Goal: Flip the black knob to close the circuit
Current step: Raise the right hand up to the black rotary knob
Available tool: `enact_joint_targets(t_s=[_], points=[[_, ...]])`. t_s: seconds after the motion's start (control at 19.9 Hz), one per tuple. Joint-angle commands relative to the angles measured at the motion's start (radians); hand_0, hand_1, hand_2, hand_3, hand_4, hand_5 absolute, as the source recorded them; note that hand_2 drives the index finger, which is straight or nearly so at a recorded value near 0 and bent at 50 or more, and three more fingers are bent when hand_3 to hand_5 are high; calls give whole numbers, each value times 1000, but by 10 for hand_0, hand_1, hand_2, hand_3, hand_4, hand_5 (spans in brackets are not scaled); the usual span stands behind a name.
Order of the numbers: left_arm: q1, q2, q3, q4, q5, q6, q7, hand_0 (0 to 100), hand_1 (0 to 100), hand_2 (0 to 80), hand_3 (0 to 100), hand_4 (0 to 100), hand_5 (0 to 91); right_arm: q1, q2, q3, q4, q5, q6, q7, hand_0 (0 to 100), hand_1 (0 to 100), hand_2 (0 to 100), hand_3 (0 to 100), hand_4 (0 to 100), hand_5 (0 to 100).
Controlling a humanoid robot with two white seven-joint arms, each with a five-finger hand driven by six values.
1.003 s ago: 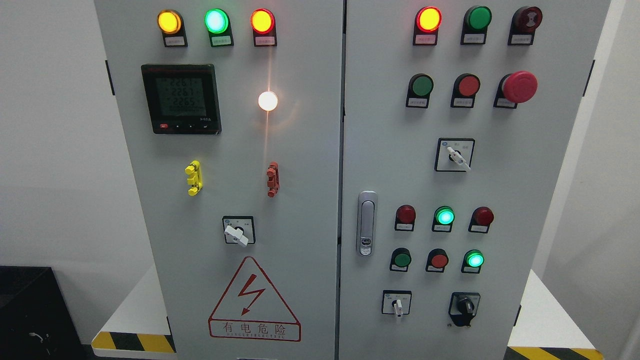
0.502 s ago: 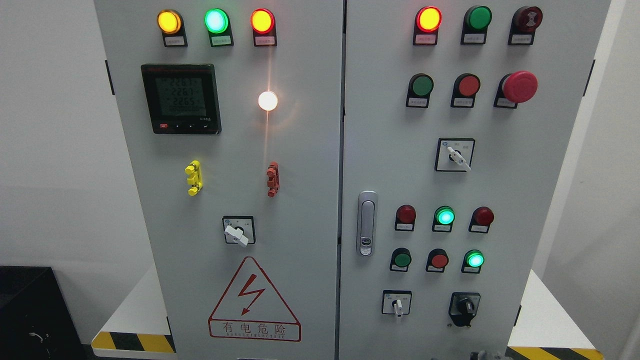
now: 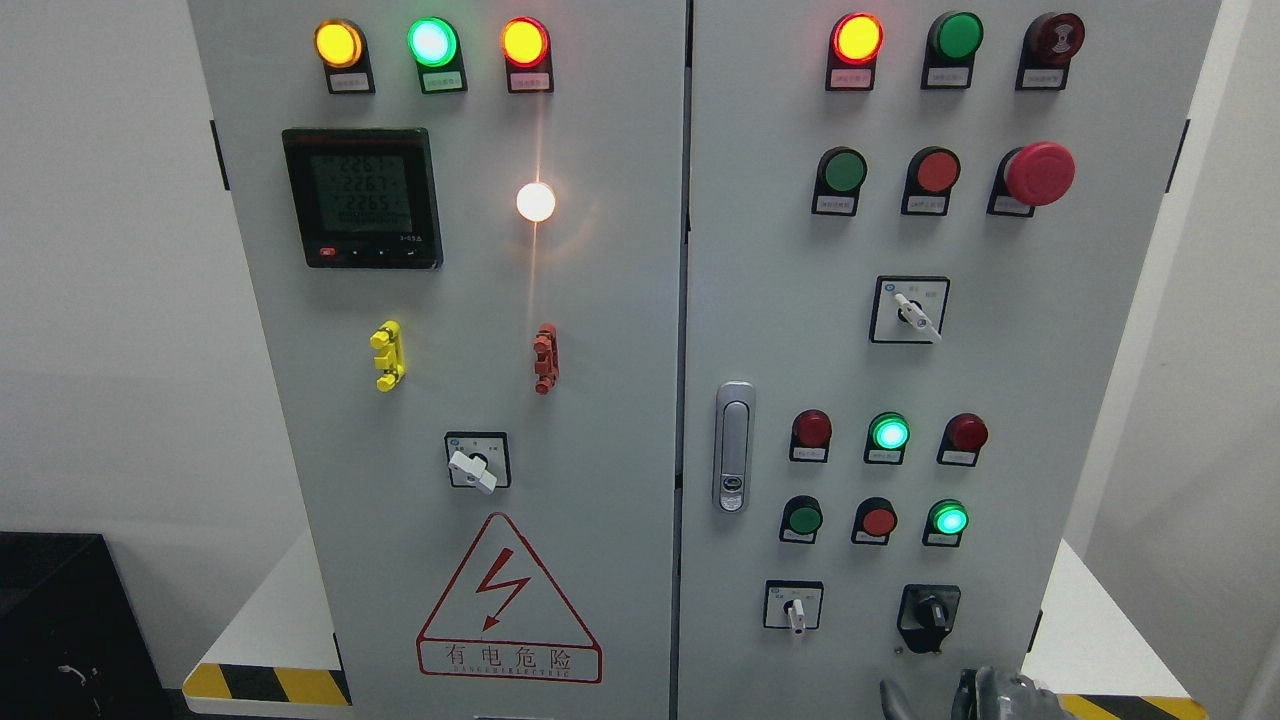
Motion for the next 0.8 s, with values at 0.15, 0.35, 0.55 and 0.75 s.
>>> enact_joint_targets(t_s=[0.15, 0.35, 0.55, 0.75], points=[[23, 0, 0, -31, -1, 1, -1, 120, 556, 0, 0, 0, 0, -28, 3, -41, 1, 11, 1, 16, 0, 157, 894, 993, 894, 972], [23, 0, 0, -29, 1, 1, -1, 120, 556, 0, 0, 0, 0, -36, 3, -41, -1, 13, 1, 16, 0, 157, 893, 993, 893, 969], [23, 2, 0, -31, 1, 1, -1, 120, 556, 0, 0, 0, 0, -43, 3, -41, -4, 11, 1, 19, 0, 157, 894, 993, 893, 965], [23, 0, 0, -31, 1, 1, -1, 120, 556, 0, 0, 0, 0, -51, 3, -41, -2, 11, -1, 22, 0, 156, 894, 993, 893, 966]])
